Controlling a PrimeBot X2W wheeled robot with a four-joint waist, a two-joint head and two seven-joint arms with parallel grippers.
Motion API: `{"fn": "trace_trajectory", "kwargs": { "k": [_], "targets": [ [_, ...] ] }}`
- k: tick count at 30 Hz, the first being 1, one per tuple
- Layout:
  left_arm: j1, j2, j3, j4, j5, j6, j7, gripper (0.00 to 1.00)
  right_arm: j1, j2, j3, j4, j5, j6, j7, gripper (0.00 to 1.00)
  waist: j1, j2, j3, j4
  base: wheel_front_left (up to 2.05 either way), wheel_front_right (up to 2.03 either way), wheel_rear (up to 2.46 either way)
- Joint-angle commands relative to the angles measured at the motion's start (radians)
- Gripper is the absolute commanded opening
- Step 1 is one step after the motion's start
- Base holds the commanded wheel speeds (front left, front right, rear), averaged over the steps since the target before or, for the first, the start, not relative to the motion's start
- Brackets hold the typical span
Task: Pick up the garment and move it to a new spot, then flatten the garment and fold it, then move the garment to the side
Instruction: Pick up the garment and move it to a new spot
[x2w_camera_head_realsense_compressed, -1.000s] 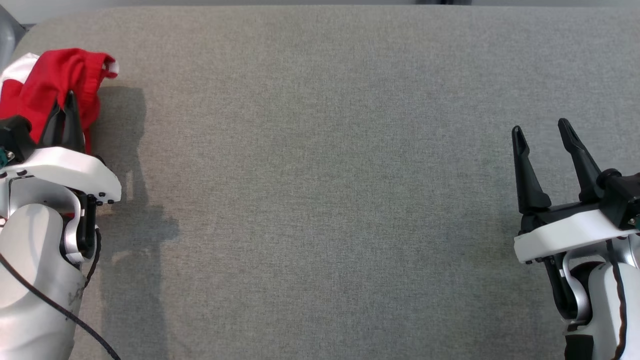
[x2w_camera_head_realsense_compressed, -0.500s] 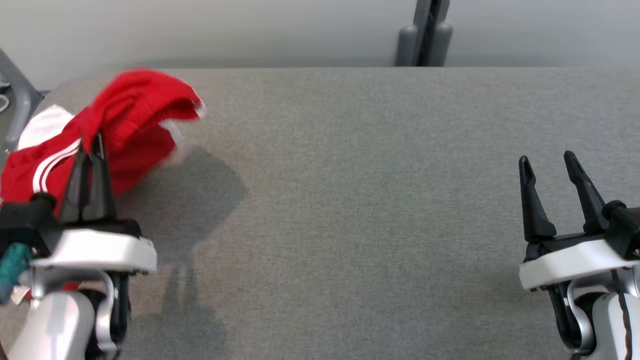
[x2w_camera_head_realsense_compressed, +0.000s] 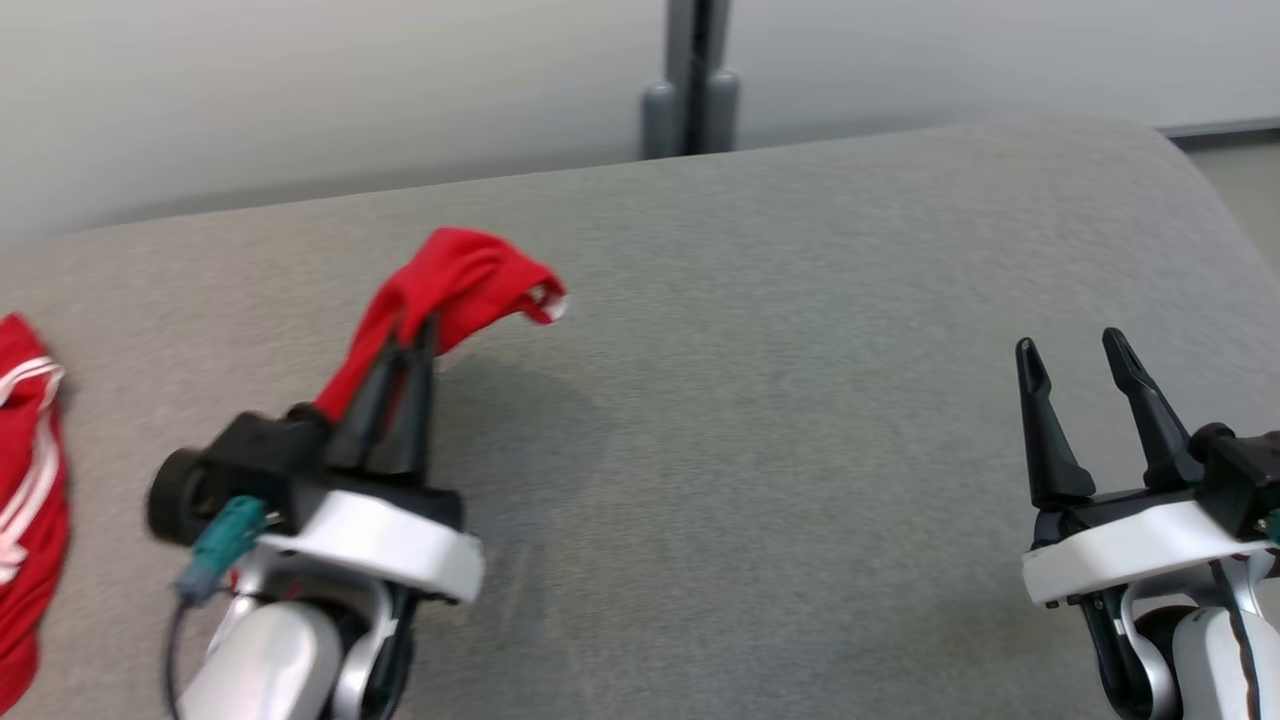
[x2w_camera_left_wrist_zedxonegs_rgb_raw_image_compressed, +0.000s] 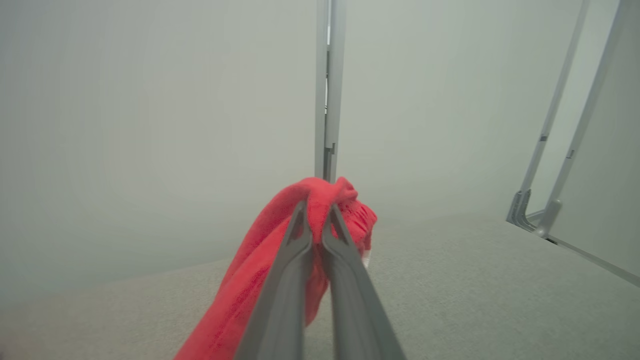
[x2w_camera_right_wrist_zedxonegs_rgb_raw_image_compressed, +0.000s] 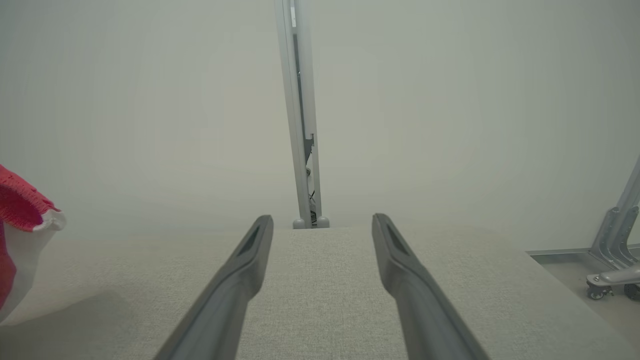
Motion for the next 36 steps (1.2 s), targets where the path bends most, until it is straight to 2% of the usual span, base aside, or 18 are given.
{"fn": "trace_trajectory", "kwargs": {
  "k": [1, 6, 10, 16, 17, 18, 19, 25, 26, 28, 31, 36],
  "targets": [
    [-0.031, -0.006, -0.014, 0.011, 0.007, -0.014, 0.000, 0.00, -0.005, -0.004, 0.004, -0.003, 0.003, 0.000, -0.001, 1.00, 0.0000, -0.0001, 0.023, -0.073, 0.00, 0.00, 0.00],
    [-0.137, -0.075, -0.119, 0.111, 0.021, -0.088, 0.012, 0.00, -0.020, -0.004, 0.004, 0.008, 0.027, 0.000, -0.017, 1.00, 0.0000, -0.0001, 0.080, -0.182, 0.00, 0.00, 0.00],
    [-0.191, -0.136, -0.183, 0.243, 0.012, -0.137, 0.014, 0.00, -0.030, -0.003, 0.005, 0.029, 0.049, 0.000, -0.039, 1.00, 0.0000, -0.0001, 0.131, -0.257, 0.00, 0.00, 0.00],
    [-0.227, -0.193, -0.239, 0.439, -0.012, -0.203, 0.001, 0.00, -0.045, -0.003, 0.012, 0.072, 0.083, 0.000, -0.078, 1.00, 0.0000, -0.0001, 0.188, -0.316, 0.00, 0.00, 0.00],
    [-0.231, -0.199, -0.243, 0.460, -0.016, -0.211, -0.003, 0.07, -0.046, -0.004, 0.011, 0.080, 0.084, 0.000, -0.083, 1.00, 0.0000, -0.0001, 0.193, -0.317, 0.00, 0.00, 0.00],
    [-0.237, -0.202, -0.247, 0.477, -0.020, -0.220, -0.008, 0.47, -0.046, -0.003, 0.010, 0.087, 0.086, 0.000, -0.090, 1.00, 0.0000, -0.0001, 0.196, -0.317, 0.00, 0.00, 0.00],
    [-0.239, -0.208, -0.251, 0.490, -0.023, -0.228, -0.012, 1.00, -0.048, -0.003, 0.006, 0.092, 0.088, 0.000, -0.094, 1.00, 0.0000, -0.0001, 0.198, -0.313, 0.00, 0.00, 0.00],
    [-0.236, -0.227, -0.269, 0.500, -0.034, -0.255, -0.050, 1.00, -0.058, -0.004, -0.010, 0.115, 0.076, 0.000, -0.102, 1.00, 0.0000, -0.0001, 0.189, -0.268, 0.00, 0.00, 0.00],
    [-0.222, -0.230, -0.271, 0.477, -0.043, -0.264, -0.067, 1.00, -0.060, -0.003, -0.022, 0.116, 0.068, 0.000, -0.100, 1.00, 0.0000, -0.0001, 0.179, -0.238, 0.00, 0.00, 0.00],
    [-0.213, -0.226, -0.271, 0.463, -0.041, -0.260, -0.075, 1.00, -0.062, -0.004, -0.026, 0.115, 0.062, 0.000, -0.098, 1.00, 0.0000, -0.0001, 0.173, -0.224, 0.00, 0.00, 0.00],
    [-0.190, -0.210, -0.249, 0.411, -0.042, -0.235, -0.103, 1.00, -0.061, -0.004, -0.037, 0.109, 0.045, 0.000, -0.089, 1.00, 0.0000, -0.0001, 0.151, -0.175, 0.00, 0.00, 0.00],
    [-0.142, -0.159, -0.160, 0.328, -0.054, -0.153, -0.150, 1.00, -0.054, -0.004, -0.052, 0.093, 0.027, 0.000, -0.069, 1.00, 0.0000, -0.0001, 0.118, -0.098, 0.00, 0.00, 0.00]
  ]
}}
